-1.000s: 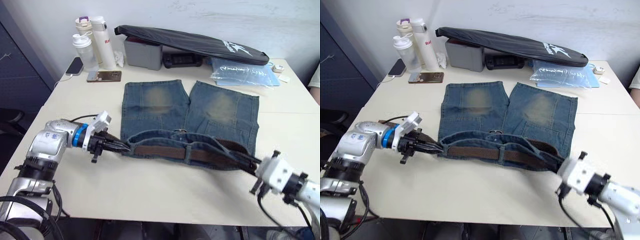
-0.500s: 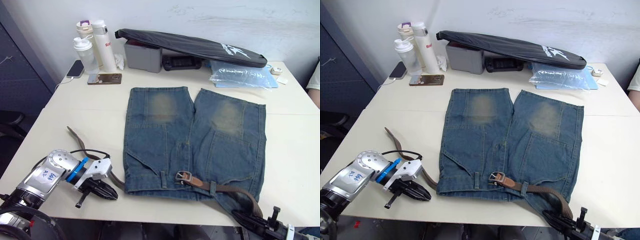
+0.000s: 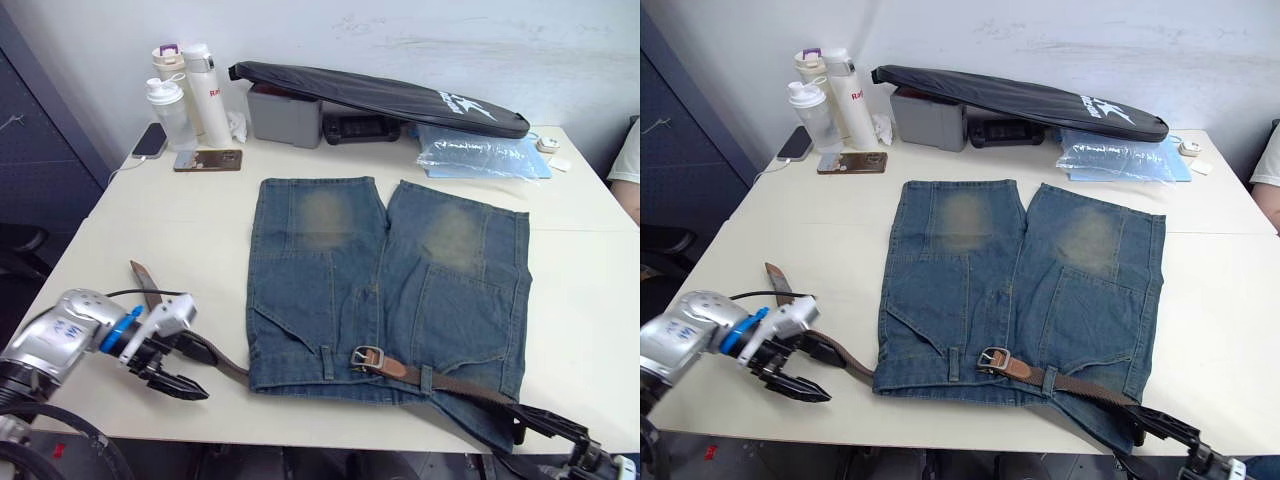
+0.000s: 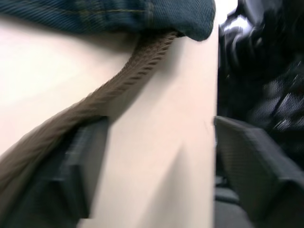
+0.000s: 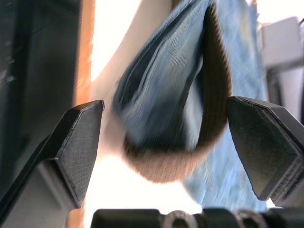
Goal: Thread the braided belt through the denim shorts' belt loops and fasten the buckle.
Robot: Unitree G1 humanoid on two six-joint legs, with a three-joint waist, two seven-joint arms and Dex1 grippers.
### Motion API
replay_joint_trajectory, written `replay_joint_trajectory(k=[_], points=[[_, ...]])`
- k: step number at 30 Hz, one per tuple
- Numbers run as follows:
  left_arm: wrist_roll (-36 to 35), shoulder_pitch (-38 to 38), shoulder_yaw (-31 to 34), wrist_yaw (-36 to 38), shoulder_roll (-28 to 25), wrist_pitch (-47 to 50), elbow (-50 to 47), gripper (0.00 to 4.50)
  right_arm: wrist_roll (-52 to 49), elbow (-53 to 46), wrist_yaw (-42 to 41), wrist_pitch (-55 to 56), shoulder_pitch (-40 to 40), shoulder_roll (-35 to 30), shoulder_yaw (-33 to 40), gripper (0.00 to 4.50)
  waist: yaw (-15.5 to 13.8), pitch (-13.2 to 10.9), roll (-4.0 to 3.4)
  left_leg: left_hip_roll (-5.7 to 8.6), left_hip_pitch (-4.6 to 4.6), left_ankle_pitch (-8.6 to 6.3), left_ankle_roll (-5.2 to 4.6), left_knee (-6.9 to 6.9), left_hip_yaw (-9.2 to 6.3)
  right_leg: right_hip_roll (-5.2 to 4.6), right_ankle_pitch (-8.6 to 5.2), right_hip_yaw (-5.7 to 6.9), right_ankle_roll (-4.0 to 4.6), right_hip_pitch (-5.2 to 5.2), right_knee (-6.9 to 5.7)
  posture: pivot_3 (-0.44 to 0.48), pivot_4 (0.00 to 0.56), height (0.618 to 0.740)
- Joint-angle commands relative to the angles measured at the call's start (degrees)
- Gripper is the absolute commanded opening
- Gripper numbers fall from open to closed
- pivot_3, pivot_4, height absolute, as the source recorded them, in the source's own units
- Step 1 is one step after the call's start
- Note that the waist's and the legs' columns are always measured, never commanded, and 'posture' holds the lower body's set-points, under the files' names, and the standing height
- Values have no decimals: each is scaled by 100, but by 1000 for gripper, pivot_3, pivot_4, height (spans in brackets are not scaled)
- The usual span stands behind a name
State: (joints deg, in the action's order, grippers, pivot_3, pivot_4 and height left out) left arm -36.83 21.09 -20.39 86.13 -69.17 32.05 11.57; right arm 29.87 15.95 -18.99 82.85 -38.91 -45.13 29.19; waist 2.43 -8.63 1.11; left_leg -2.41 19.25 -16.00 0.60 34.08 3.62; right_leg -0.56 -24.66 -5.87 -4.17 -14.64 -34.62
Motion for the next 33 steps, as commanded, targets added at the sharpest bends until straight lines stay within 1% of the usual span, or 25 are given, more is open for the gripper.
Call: replay_joint_trajectory(k=[1, 4, 5, 8, 10, 12, 14, 15, 16, 18, 19, 20, 22, 24, 26, 28, 29, 31, 33], points=[[-1219, 108, -109, 637, -771, 452, 140, 4448, -230, 14, 185, -78, -386, -157, 562, 4500, 74, -4, 3, -4, 1, -5, 8, -1, -1, 4, -1, 1, 0, -2, 2, 0, 150, 740], [-1739, 235, -81, 637, -932, 714, 277, 4448, -217, 356, 302, -64, -565, -313, 930, 4500, 99, -12, -14, 0, 3, -27, 8, 0, 7, 1, -4, -1, -5, 11, 19, 0, 150, 740], [-1901, 341, -3, 637, -904, 872, 330, 4448, -245, 460, 351, -127, -577, -383, 1066, 4500, 101, -17, -22, 5, 3, -29, 7, 1, 12, -1, -8, -6, -14, 12, 19, 0, 150, 740], [-2369, 691, 330, 637, -730, 1315, 368, 4448, -525, 627, 482, -464, -434, -625, 1339, 4500, 118, -29, -14, 4, -2, -29, 6, 10, 11, 8, -15, -14, -18, 6, 12, 0, 150, 740], [-2310, 1090, 605, 637, -374, 1492, 579, 4448, -968, 552, 490, -931, -214, -837, 1392, 4500, 127, -34, -8, 4, -2, -27, 6, 14, 12, 8, -15, -16, -18, 8, 5, 0, 150, 740], [-2195, 1410, 852, 569, -18, 1685, 751, 4448, -1423, 351, 376, -1352, -108, -963, 1289, 4500, 133, -37, -7, 5, -3, -25, 3, 28, 12, 8, -13, -16, -21, 13, -2, 0, 150, 740], [-2094, 1706, 1061, 125, 385, 1892, 859, 4448, -2432, -176, 35, -1960, -136, -1111, 853, 4500, 129, -36, -12, 8, -1, -24, 1, 32, 11, 7, -9, -17, -29, 10, -3, 0, 150, 740], [-2001, 1800, 1130, -61, 535, 1956, 899, 4448, -2770, -388, -119, -2189, -159, -1162, 709, 4500, 119, -35, -14, 8, 0, -24, 2, 30, 10, 9, -8, -16, -31, 10, -1, 0, 150, 740], [-1824, 1879, 1187, -278, 712, 1906, 939, 4448, -3066, -596, -303, -2457, -161, -1211, 557, 4500, 106, -35, -17, 7, 2, -25, 3, 28, 7, 11, -7, -15, -34, 8, -2, 0, 150, 740], [-1374, 2008, 1219, -801, 1171, 1582, 677, 4448, -4011, -1466, -777, -3682, -51, -1388, 153, 4500, 100, -33, -22, 5, 5, -27, 6, 28, 4, 15, -1, -16, -53, 3, -8, 0, 150, 740], [-1217, 2049, 1246, -949, 1332, 1486, 572, 4448, -4300, -1790, -926, -4117, 17, -1432, 57, 4500, 93, -30, -30, 4, 4, -27, 6, 28, 3, 15, 3, -16, -62, 4, -10, 0, 150, 740], [-1035, 2122, 1245, -1183, 1519, 1419, 470, 4448, -4693, -2218, -1013, -4792, 115, -1491, -52, 4500, 83, -28, -36, 3, 5, -27, 7, 30, 3, 15, 7, -18, -72, 4, -11, 0, 150, 740], [-219, 2357, 961, -1877, 1984, 1013, 435, 4448, -5373, -3147, -946, -6320, 559, -1717, -330, 4500, 67, -27, -40, 3, 19, -27, 8, 33, 3, 14, 11, -18, -81, -6, -11, 0, 150, 740], [377, 2525, 740, -2230, 2311, 772, 478, 4448, -5958, -3730, -890, -7613, 960, -1886, -540, 4500, 57, -24, -48, -1, 41, -26, 8, 54, 3, 15, 19, -19, -97, -18, -11, 0, 150, 740], [949, 2733, 399, -2523, 2743, 606, 592, 4448, -6586, -4064, -606, -9325, 1701, -2149, -1067, 4500, 47, -14, -60, -3, 66, -17, 23, 69, 0, 16, 26, -18, -111, -36, -14, 0, 150, 740], [1361, 2923, 162, -2711, 3129, 561, 757, 4448, -6889, -4249, -544, -10444, 2460, -2231, -1601, 4500, 23, -7, -71, -8, 91, -11, 32, 97, -1, 16, 34, -17, -123, -52, -16, 0, 150, 740], [1598, 3004, 33, -2737, 3271, 459, 898, 4448, -7141, -4281, -455, -10971, 2849, -2143, -1813, 4500, -9, -2, -80, -7, 103, -7, 27, 100, 4, 13, 38, -23, -130, -70, -18, 0, 150, 740], [2079, 3180, -208, -2853, 3570, 224, 1295, 4448, -7137, -4183, -432, -11682, 3697, -1893, -2349, 4500, -61, -2, -81, -6, 125, 0, 24, 104, 6, 14, 45, -27, -141, -95, -23, 0, 150, 740], [2325, 3346, -251, -2994, 3871, 180, 1675, 4448, -7291, -3947, -303, -12408, 4340, -1507, -2658, 4500, -74, -3, -79, -7, 128, 2, 25, 105, 11, 17, 46, -33, -142, -107, -24, 0, 150, 740]])
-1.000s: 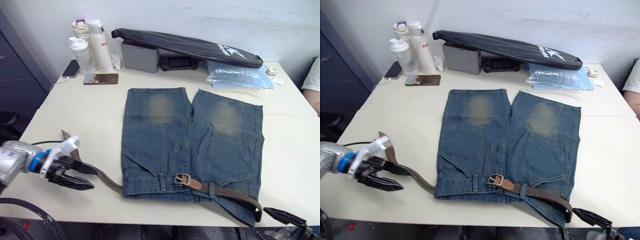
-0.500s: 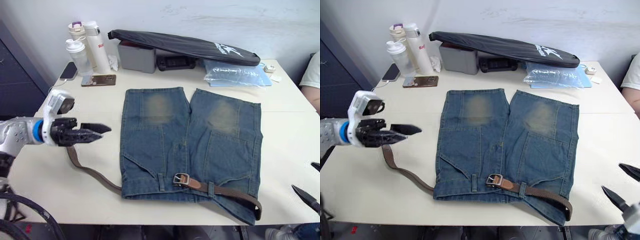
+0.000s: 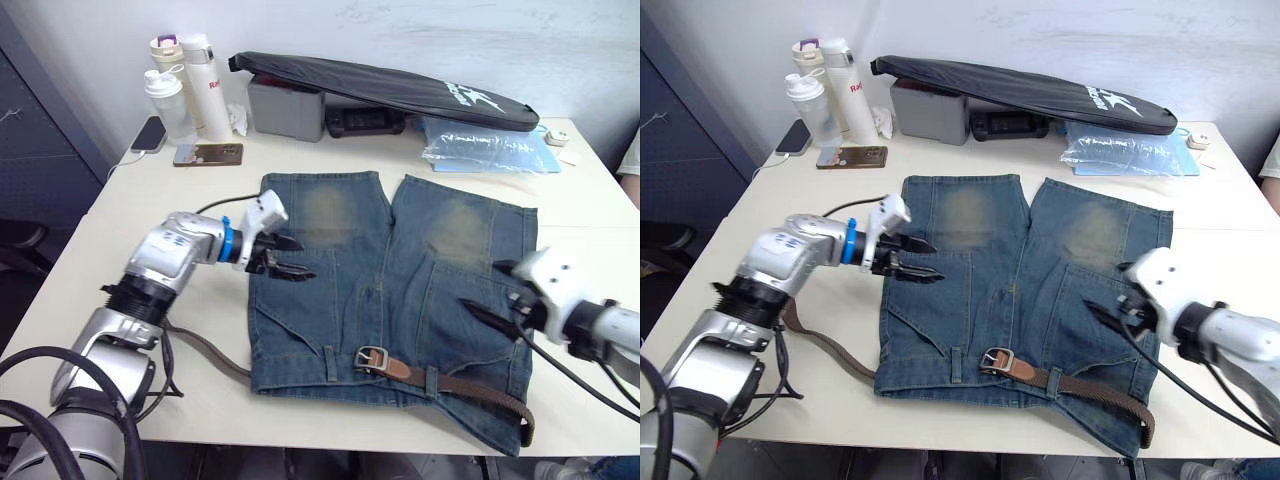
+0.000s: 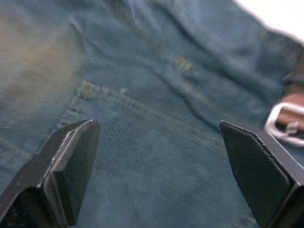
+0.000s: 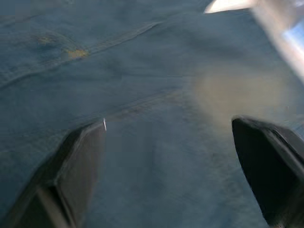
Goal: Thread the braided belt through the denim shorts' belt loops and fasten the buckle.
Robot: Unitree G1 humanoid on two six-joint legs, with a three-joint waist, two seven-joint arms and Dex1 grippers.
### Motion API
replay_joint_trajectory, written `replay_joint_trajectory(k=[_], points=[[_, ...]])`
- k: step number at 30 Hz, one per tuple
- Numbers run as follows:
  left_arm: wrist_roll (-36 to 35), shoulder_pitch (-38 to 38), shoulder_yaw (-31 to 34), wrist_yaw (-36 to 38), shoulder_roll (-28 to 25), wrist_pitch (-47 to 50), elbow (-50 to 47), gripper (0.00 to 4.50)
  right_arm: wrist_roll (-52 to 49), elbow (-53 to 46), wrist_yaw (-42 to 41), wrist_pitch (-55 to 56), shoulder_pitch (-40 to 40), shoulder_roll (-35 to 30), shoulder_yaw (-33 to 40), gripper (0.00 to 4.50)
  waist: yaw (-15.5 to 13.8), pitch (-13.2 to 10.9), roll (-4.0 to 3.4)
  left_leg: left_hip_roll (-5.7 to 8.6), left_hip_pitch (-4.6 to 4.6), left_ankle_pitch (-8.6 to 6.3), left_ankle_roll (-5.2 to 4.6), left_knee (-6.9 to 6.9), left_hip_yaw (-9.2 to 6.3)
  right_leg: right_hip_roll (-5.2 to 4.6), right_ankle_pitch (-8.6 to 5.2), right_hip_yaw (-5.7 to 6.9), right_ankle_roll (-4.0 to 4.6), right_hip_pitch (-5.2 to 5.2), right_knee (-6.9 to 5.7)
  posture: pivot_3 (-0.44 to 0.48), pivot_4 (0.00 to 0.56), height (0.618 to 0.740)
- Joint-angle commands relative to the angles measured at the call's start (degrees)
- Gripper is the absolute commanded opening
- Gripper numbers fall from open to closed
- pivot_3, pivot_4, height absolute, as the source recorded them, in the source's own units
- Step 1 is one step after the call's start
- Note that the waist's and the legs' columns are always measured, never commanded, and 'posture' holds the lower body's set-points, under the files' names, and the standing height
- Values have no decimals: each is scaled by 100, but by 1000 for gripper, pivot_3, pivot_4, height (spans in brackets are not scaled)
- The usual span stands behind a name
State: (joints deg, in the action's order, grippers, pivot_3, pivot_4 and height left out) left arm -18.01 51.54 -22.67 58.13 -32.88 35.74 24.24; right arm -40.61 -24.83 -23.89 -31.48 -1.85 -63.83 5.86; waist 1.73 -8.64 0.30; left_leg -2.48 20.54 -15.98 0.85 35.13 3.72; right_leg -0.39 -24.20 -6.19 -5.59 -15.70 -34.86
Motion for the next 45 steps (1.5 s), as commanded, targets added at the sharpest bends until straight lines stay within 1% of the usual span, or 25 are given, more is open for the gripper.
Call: replay_joint_trajectory(k=[1, 2, 4, 5, 7, 9, 11, 12, 13, 14, 17, 19, 20, 21, 22, 25, 28, 30, 32, 35, 38, 42, 43, 45], points=[[521, 347, 2, -204, 330, -204, 525, 4448, -279, 186, 218, -1229, 801, 494, -362, 4500, -8, -2, 1, 0, 2, 1, 0, 0, 2, 0, 0, -1, 0, -5, -3, 0, 150, 740], [629, 381, 13, -253, 415, -262, 619, 4448, -241, 261, 204, -1405, 952, 605, -420, 4500, -24, 1, -2, 0, 8, 1, 0, 1, 4, -1, 0, -3, 0, -12, -5, 0, 150, 740], [1050, 286, -244, -327, 452, -406, 550, 4448, 250, 502, 112, -1599, 1247, 705, -892, 4500, -22, 6, -12, 0, 23, 1, -1, 1, 2, -2, 0, 0, 0, -29, -15, 0, 150, 740], [1245, 174, -403, -297, 413, -441, 446, 4448, 472, 588, 61, -1639, 1312, 717, -1103, 4500, -19, 18, -30, 0, 41, 1, -1, 1, 4, -2, 0, -1, 0, -45, -20, 0, 150, 740], [1394, -70, -587, -82, 334, -250, 188, 4448, 522, 655, 35, -1901, 1365, 852, -1219, 4500, -19, 23, -29, 1, 68, 3, -3, 7, 12, -4, 4, -6, -5, -81, -43, 0, 150, 740], [1439, -253, -633, 58, 319, -5, 0, 4448, 585, 648, 36, -2180, 1395, 987, -1296, 4500, -12, 59, -11, 0, 64, 3, -3, 4, 12, -3, 4, -8, -5, -83, -51, 0, 150, 740], [1563, -399, -702, 102, 317, 101, -79, 4500, 776, 642, 11, -2338, 1353, 1055, -1482, 3992, -7, 86, -15, 0, 58, 0, -1, 1, 9, -3, 4, -9, -5, -82, -57, 0, 150, 740], [1632, -448, -728, 101, 332, 111, -61, 3935, 938, 653, 0, -2340, 1335, 1061, -1609, 3758, -7, 95, -13, 0, 55, -2, -1, 0, 7, -2, 4, -11, -5, -81, -58, 0, 150, 740], [1717, -485, -773, 106, 338, 96, -35, 3684, 1070, 680, -23, -2312, 1327, 1082, -1703, 3280, -6, 105, -8, -1, 51, -2, -1, 3, 6, -1, 3, -12, -5, -80, -57, 0, 150, 740], [1787, -514, -796, 108, 348, 68, -9, 3224, 1163, 699, -43, -2299, 1330, 1112, -1752, 2754, -3, 121, 2, -1, 46, -1, -1, 6, 6, -1, 3, -14, -4, -80, -54, 0, 150, 740], [1894, -546, -770, 112, 407, 71, 48, 2041, 1349, 815, -97, -2249, 1380, 1273, -1800, 1441, 1, 180, 45, -1, 37, -4, -6, 4, 5, -1, 2, -14, -3, -70, -52, 0, 150, 740], [1895, -544, -671, 101, 433, 176, 72, 1147, 1512, 901, -148, -2139, 1463, 1366, -1803, 466, 1, 207, 66, -1, 35, -19, -32, 4, 3, -3, 2, -13, -2, -66, -53, 0, 150, 740], [1903, -526, -617, 80, 441, 203, 111, 859, 1602, 939, -173, -2081, 1523, 1391, -1801, 135, 7, 211, 68, -1, 33, -20, -33, 5, 3, -4, 2, -13, -2, -63, -52, 0, 150, 740], [1917, -475, -514, -17, 467, 197, 237, 356, 1694, 1003, -221, -2005, 1635, 1419, -1805, 0, 14, 211, 67, 1, 28, -21, -35, 5, 4, -9, 2, -13, -2, -58, -50, 0, 150, 740], [1923, -413, -394, -128, 501, 183, 396, 66, 1802, 1091, -253, -1917, 1776, 1454, -1819, 0, 17, 210, 67, 2, 25, -23, -37, 4, 6, -13, 2, -11, -2, -56, -49, 0, 150, 740], [1963, -247, -127, -342, 611, 75, 844, 66, 2077, 1439, -360, -1722, 2182, 1607, -1881, 0, 13, 205, 61, 2, 17, -22, -39, 3, 6, -17, 4, -4, 1, -56, -54, 0, 150, 740], [2041, 15, 117, -606, 724, -164, 1452, 66, 2458, 2114, -479, -1362, 2821, 1903, -2073, 0, 8, 196, 54, 2, 10, -14, -44, 2, 6, -18, 8, 1, 7, -58, -65, 0, 150, 740], [2065, 234, 285, -831, 825, -362, 1894, 66, 2768, 2704, -567, -1043, 3225, 2093, -2216, 0, 15, 185, 45, 2, 9, -6, -50, 2, 8, -19, 12, 3, 14, -61, -69, 0, 150, 740], [2055, 525, 473, -1135, 945, -591, 2436, 66, 3051, 3516, -634, -635, 3715, 2367, -2305, 0, 17, 179, 44, 2, 11, -3, -51, 2, 8, -19, 13, 7, 16, -68, -73, 0, 150, 740], [2059, 840, 640, -1423, 1073, -909, 3077, 66, 3358, 4400, -766, -177, 4170, 2650, -2344, 0, 17, 165, 26, 2, 18, 1, -52, 2, 11, -18, 16, 12, 12, -83, -84, 0, 150, 740], [2067, 1151, 824, -1713, 1151, -1237, 3698, 66, 3661, 5554, -780, 460, 4718, 2997, -2299, 0, 43, 145, 29, -2, 22, 6, -43, 1, 15, -13, 17, 14, 10, -93, -92, 0, 150, 740], [2092, 1323, 917, -1750, 1220, -1453, 4104, 66, 3946, 6507, -791, 1073, 5126, 3268, -2203, 0, 104, 138, 27, -3, 21, 32, -1, -1, 20, -15, 17, 14, 10, -94, -96, 0, 150, 740], [2084, 1328, 921, -1659, 1229, -1456, 4133, 66, 3917, 6558, -832, 1108, 5164, 3319, -2122, 0, 126, 138, 27, -3, 21, 33, 1, -2, 19, -15, 17, 15, 10, -94, -100, 0, 150, 740], [2086, 1295, 865, -1327, 1220, -1487, 4073, 66, 3748, 6291, -1004, 1110, 5122, 3345, -1912, 0, 133, 136, 25, -3, 21, 34, 3, -3, 18, -15, 17, 18, 10, -93, -107, 0, 150, 740]])
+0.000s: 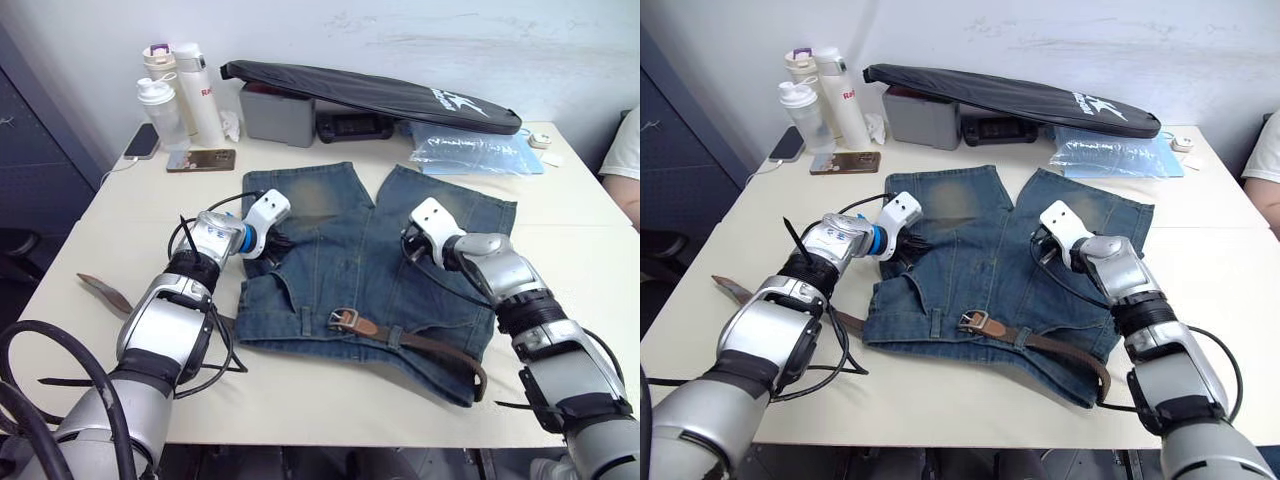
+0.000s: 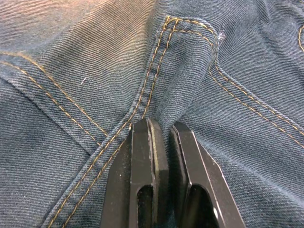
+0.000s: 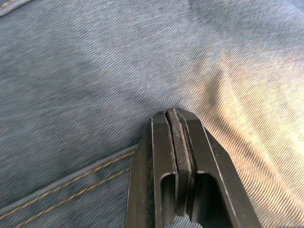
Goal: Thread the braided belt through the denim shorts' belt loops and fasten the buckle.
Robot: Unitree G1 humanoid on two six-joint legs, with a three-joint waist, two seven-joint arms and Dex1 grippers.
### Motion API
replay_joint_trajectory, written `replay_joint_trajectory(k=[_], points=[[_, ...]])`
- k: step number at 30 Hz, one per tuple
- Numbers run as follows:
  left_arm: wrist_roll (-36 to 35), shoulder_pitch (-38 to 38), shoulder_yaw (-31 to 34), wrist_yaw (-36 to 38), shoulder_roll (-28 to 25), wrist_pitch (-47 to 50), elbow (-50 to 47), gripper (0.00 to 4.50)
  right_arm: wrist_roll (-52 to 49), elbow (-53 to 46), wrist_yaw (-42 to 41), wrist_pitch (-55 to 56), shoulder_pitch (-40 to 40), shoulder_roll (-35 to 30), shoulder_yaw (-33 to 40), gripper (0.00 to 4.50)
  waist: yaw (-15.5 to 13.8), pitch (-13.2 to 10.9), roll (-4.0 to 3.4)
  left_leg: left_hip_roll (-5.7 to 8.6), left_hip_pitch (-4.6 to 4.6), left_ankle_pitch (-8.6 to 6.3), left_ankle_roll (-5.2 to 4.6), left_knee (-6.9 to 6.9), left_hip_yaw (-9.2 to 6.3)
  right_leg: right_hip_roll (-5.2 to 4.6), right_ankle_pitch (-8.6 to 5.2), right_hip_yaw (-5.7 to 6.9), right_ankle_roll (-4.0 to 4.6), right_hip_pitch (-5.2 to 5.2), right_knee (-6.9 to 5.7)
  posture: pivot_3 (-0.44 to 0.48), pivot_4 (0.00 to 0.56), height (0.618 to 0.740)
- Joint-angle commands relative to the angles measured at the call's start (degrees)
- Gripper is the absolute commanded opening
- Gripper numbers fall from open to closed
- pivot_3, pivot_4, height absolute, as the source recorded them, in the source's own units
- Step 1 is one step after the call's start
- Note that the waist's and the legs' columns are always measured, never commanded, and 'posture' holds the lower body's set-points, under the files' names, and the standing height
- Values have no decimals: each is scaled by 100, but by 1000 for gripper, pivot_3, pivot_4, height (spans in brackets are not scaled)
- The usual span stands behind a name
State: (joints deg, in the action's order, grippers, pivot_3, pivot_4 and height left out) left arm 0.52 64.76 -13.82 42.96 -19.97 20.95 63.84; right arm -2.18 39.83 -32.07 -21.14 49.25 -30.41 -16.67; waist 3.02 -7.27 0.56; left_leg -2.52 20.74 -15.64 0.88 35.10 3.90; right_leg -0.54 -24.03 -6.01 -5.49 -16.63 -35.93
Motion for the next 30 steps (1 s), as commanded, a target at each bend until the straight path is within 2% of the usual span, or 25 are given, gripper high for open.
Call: replay_joint_trajectory(k=[1, 3, 6, 9, 13, 15, 19, 26, 29, 30], points=[[274, -65, -92, 385, -97, -56, 21, 66, -236, -493, -242, -65, -61, -11, 515, 0, 7, -4, -5, 0, 1, 1, 1, 0, -1, 0, 0, 1, 0, 0, -1, 0, 150, 740], [295, -139, -113, 652, -143, -183, -146, 66, -513, -1190, -446, -446, -246, -91, 821, 0, 8, -11, -17, 0, 9, 2, 4, -3, -1, 2, 0, 3, -1, -2, -1, 0, 150, 740], [370, -166, -62, 678, -240, -151, -249, 0, -688, -2340, -685, -1226, -610, -534, 1122, 938, -3, -22, -38, 0, 38, 1, 10, -4, -4, 1, 2, 9, -4, -22, 2, 0, 150, 740], [518, -217, -136, 705, -331, -206, -353, 0, -758, -3122, -695, -2170, -925, -1117, 1464, 2320, -49, -26, -44, 0, 48, -1, 13, -6, -4, -2, 2, 14, -4, -33, 5, 0, 150, 740], [559, -239, -112, 715, -346, -218, -394, 0, -876, -3432, -724, -3072, -1350, -1546, 1689, 4049, -78, -27, -40, -5, 46, -6, 18, -22, 2, 2, 2, 9, -3, -44, 13, 0, 150, 740], [625, -262, -142, 721, -334, -266, -409, 0, -856, -3431, -786, -3209, -1569, -1624, 1617, 4049, -57, -30, -34, -12, 40, -5, 19, -23, 3, 10, 2, 3, -3, -42, 16, 0, 150, 740], [633, -271, -94, 781, -268, -208, -499, 0, -1113, -3451, -838, -3546, -1792, -1315, 1658, 4049, -2, -39, -29, -10, 40, 2, 19, -20, 21, 11, 2, -14, -3, -53, 17, 0, 150, 740], [673, -347, -45, 839, -300, -213, -584, 0, -731, -2856, -545, -3064, -2055, -1071, 1408, 4049, 8, -13, 7, -11, 28, 2, 19, -13, 24, 10, 2, -16, -4, -48, 10, 0, 150, 740], [674, -390, -25, 885, -350, -174, -677, 0, -558, -2687, -547, -2778, -2066, -1071, 1249, 3292, 17, -11, 14, -11, 18, -2, 16, -10, 24, 8, 2, -15, -4, -33, 17, 0, 150, 740], [672, -404, -19, 899, -369, -151, -719, 0, -534, -2655, -551, -2722, -2052, -1063, 1212, 2865, 17, -12, 15, -11, 15, -3, 15, -10, 24, 8, 2, -15, -4, -28, 20, 0, 150, 740]])
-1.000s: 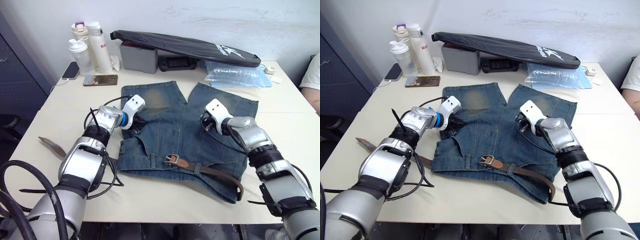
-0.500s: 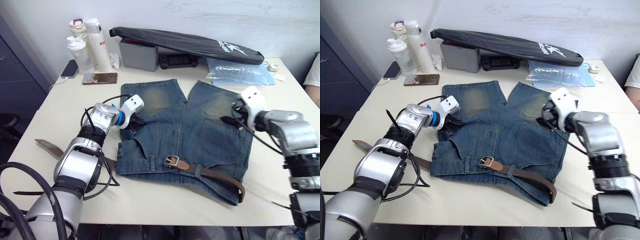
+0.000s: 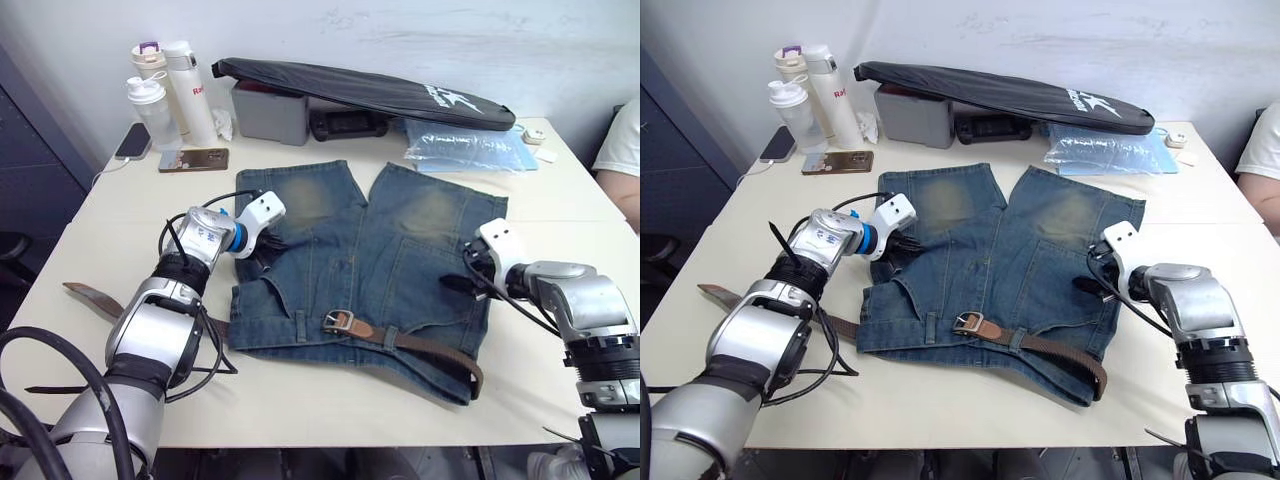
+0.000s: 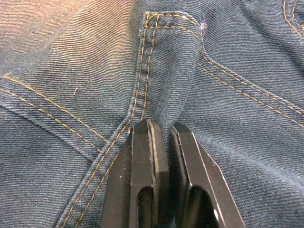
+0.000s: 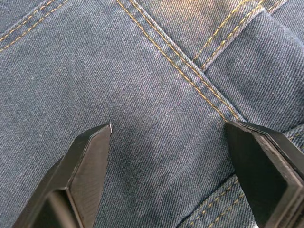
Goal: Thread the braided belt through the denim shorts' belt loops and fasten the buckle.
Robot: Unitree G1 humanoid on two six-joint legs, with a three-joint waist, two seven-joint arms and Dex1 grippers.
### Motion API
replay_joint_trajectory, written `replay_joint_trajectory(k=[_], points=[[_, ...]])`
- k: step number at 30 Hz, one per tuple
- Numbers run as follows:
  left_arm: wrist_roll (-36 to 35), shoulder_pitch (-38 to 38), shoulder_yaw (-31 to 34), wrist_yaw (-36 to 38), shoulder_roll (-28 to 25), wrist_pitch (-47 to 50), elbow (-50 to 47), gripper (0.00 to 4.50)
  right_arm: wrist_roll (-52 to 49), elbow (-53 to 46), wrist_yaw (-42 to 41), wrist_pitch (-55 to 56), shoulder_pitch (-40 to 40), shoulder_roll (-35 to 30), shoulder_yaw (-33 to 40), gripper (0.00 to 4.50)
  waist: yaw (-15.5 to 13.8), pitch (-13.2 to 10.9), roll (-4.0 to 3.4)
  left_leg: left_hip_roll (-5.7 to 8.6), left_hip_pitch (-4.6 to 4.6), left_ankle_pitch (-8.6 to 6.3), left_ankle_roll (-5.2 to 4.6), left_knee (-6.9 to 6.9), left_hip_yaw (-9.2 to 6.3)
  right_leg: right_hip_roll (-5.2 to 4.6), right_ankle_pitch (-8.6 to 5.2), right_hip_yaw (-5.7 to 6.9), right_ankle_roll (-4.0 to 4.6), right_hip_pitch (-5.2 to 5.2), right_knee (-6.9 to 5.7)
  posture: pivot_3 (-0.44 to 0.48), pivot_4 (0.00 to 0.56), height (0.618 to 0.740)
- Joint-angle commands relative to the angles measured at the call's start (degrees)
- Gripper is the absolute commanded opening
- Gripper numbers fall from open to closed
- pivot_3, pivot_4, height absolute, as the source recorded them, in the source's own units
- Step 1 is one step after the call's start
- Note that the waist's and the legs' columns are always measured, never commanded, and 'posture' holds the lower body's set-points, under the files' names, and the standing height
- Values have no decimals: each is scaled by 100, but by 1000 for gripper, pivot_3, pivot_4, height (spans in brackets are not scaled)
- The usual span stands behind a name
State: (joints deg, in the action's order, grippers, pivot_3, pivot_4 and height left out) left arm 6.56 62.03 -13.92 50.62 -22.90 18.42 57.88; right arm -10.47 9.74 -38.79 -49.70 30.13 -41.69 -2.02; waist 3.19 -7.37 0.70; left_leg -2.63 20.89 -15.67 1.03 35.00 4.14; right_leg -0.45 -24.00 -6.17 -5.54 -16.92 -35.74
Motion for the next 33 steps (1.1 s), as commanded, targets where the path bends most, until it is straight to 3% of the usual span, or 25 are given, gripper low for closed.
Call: replay_joint_trajectory(k=[1, 5, 7, 12, 16, 19, 24, 29, 33], points=[[67, -143, -3, 144, -91, 124, -167, 0, 296, 355, 105, 164, -123, 76, -275, 2407, 1, -2, 3, 0, -7, -1, 0, 0, 0, 0, 0, 0, 0, 8, 3, 0, 150, 740], [56, -211, 14, 188, -131, 201, -335, 0, 232, 325, 111, 159, -53, 157, -253, 522, -1, -5, 8, -1, -37, -12, 0, -4, 0, 0, 0, -1, 0, 36, 10, 0, 150, 740], [52, -253, 22, 203, -150, 237, -420, 0, 196, 351, 122, 146, -20, 208, -202, 85, 2, -6, 11, -2, -37, -14, 2, -4, 0, 0, 0, 0, 0, 36, 10, 0, 150, 740], [31, -314, 45, 253, -167, 345, -602, 0, 214, 250, 101, 432, 185, 220, -95, 85, 14, -8, 11, -4, -38, -14, 2, -4, 1, 1, 0, -2, 0, 35, 10, 0, 150, 740], [-91, -319, 144, 317, -121, 460, -787, 0, 705, 434, 282, 1299, 729, 40, -256, 85, 7, -33, -12, -2, -32, -15, 2, -5, 3, 0, 0, -4, 0, 28, 11, 0, 150, 740], [-121, -303, 206, 279, -74, 517, -873, 0, 921, 811, 328, 1733, 1193, 84, -358, 85, -1, -83, -61, 1, -27, -13, 0, -4, 15, -2, 0, -13, 0, 19, 11, 0, 150, 740], [-141, -90, 383, -161, 130, 431, -552, 0, 1231, 1873, 378, 2432, 1768, 405, -583, 85, -26, -85, -63, -2, -24, -10, 1, 3, 17, 0, 1, -9, -2, 12, 3, 0, 150, 740], [-123, 48, 446, -316, 218, 274, -372, 0, 1317, 2314, 143, 2312, 1969, 609, -678, 85, -35, -87, -63, 1, -23, -12, -3, 6, 17, -7, 4, -10, -7, 20, 4, 0, 150, 740], [-201, 76, 552, -336, 188, 157, -281, 0, 1255, 1955, -6, 1713, 1663, 531, -616, 85, -21, -86, -63, -1, -23, -12, -2, 3, 17, -5, 4, -8, -7, 19, -5, 0, 150, 740]])
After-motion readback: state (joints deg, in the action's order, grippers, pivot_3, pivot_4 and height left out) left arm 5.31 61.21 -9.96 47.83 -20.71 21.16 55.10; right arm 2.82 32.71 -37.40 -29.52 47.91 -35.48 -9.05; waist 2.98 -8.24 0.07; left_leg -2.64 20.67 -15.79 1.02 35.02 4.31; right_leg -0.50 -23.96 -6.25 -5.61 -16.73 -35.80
